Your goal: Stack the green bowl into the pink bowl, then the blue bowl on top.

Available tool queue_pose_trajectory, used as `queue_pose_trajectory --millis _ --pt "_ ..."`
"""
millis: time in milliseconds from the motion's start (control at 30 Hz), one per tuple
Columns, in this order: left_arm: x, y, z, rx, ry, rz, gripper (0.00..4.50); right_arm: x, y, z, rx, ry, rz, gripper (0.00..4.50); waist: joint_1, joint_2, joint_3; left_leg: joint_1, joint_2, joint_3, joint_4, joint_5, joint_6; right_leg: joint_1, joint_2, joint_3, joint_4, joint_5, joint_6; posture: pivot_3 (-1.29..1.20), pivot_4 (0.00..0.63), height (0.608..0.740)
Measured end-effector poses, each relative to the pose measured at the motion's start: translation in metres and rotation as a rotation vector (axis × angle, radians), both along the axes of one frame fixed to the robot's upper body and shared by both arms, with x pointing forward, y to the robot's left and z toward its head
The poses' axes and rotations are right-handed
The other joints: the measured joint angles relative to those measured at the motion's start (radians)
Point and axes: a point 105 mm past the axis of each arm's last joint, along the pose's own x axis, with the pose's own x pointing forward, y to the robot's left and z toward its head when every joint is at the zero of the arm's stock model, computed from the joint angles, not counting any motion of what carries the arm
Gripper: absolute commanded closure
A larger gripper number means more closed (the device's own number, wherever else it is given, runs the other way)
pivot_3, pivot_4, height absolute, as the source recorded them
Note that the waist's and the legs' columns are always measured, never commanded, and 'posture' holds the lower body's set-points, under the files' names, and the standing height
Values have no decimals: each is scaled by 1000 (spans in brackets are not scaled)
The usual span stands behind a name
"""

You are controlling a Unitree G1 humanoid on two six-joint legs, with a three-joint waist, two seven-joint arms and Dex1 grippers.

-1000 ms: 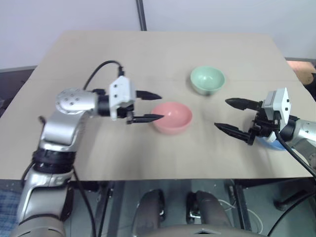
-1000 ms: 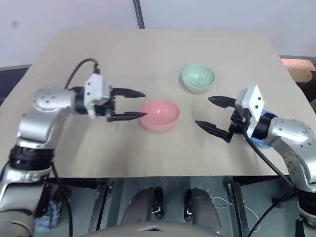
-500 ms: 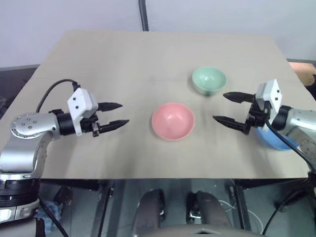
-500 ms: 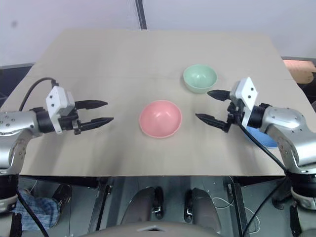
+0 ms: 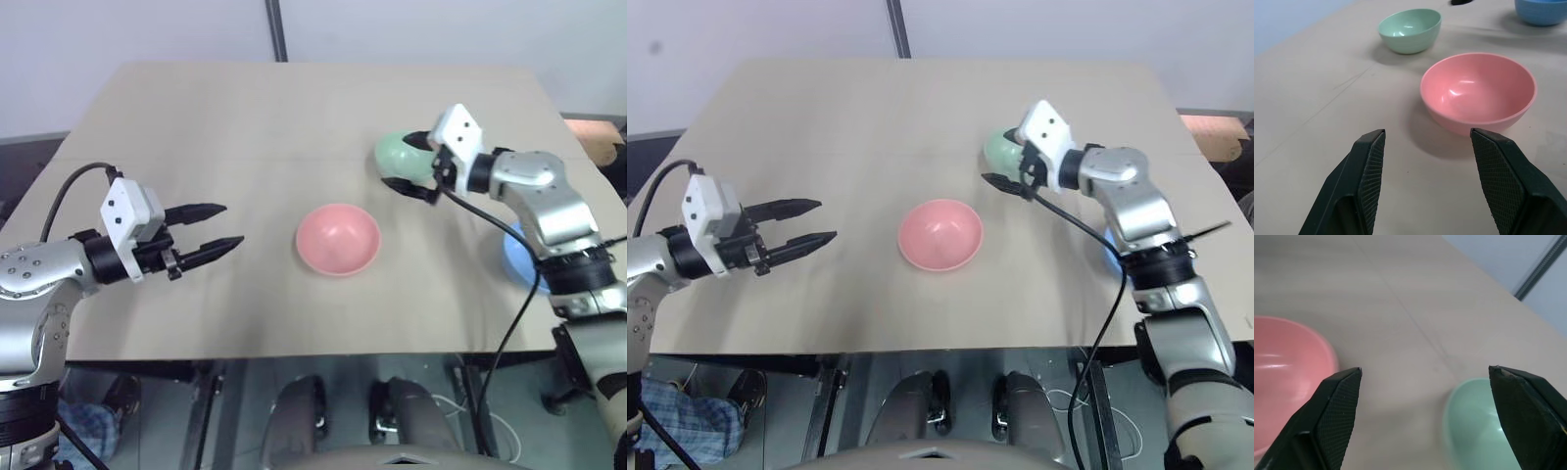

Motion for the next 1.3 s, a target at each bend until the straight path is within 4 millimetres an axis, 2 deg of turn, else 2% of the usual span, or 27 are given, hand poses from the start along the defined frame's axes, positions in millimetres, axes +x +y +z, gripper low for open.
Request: queue_pose_trajectory --millis 67,167,300,400,433,467,633,667,900,1000,1100,1200,1233,1267,1300 --pt "0 -1 -1 -12 2 -3 1559 17 10 -9 -78 -5 -27 0 -2 0 0 -1 0 1 0 0 0 -1 0 0 0 0 0 0 150 740" --pt "0 -2 0 -18 2 -6 1559 27 14 -20 -181 17 -46 0 -1 0 0 -1 0 1 0 0 0 -1 -1 0 0 0 0 0 150 740" --pt "0 -3 -1 -20 2 -10 1559 39 7 -44 -305 117 -101 0 -1 0 0 -2 0 1 0 0 0 -1 -1 0 0 0 0 0 150 740" --pt "-1 -6 -1 -24 -7 -12 1361 41 3 -58 -352 173 -114 744 -3 1 0 -2 0 1 0 0 0 -2 -1 0 0 0 -1 0 150 740" --pt "-1 -7 -1 -25 -8 -14 1361 41 2 -61 -363 184 -116 1258 -4 1 0 -2 0 1 0 0 0 -2 -1 0 0 0 -1 0 150 740" --pt "-1 -7 -1 -25 -10 -15 1361 41 2 -63 -370 189 -116 1528 -5 1 0 -2 0 1 0 0 0 -2 -1 0 0 0 -1 0 150 740" --pt "-2 -8 -2 -25 -3 -16 1361 42 5 -60 -389 180 -101 4079 -11 1 1 -2 0 1 0 0 0 -2 -1 0 0 0 -1 0 150 740" --pt "-2 -8 -2 -25 -3 -16 1361 42 6 -60 -391 182 -97 4461 -11 1 1 -2 0 1 0 0 0 -2 -1 0 0 0 -1 0 150 740" --pt "-2 -9 -3 -24 1 -27 1361 41 10 -55 -400 143 -73 4461 -20 1 1 -2 0 1 -1 0 0 -2 -1 0 0 0 -1 0 150 740" --pt "0 -13 -5 -21 10 -50 1361 34 24 -37 -402 51 8 4461 -23 3 2 -2 0 1 -1 0 0 -2 -1 0 0 0 -1 0 150 740" --pt "1 -15 -2 -21 -4 -59 1361 9 47 -17 -398 -52 174 4461 -24 3 2 -2 0 1 -2 0 0 -3 -1 0 -1 0 0 0 150 740" --pt "2 -16 -2 -18 -5 -63 1361 -14 60 -12 -394 -77 278 4461 -23 3 2 -2 0 0 -2 0 -1 -3 -1 0 -1 0 0 0 150 740" --pt "3 -17 -4 -12 -2 -71 1361 -33 63 -13 -404 -79 343 4461 -19 3 2 -3 0 0 -2 0 0 -3 -1 0 -1 0 0 0 150 740" --pt "3 -17 -4 -11 -1 -74 1361 -37 63 -13 -406 -79 354 4461 -17 3 2 -3 0 0 -2 0 0 -3 -1 -1 -1 0 0 0 150 740" --pt "5 -16 -7 -11 10 -67 1361 -55 72 -15 -417 -85 426 4461 -17 3 2 -3 0 -1 -1 0 0 -2 -1 -1 0 0 0 0 150 740"
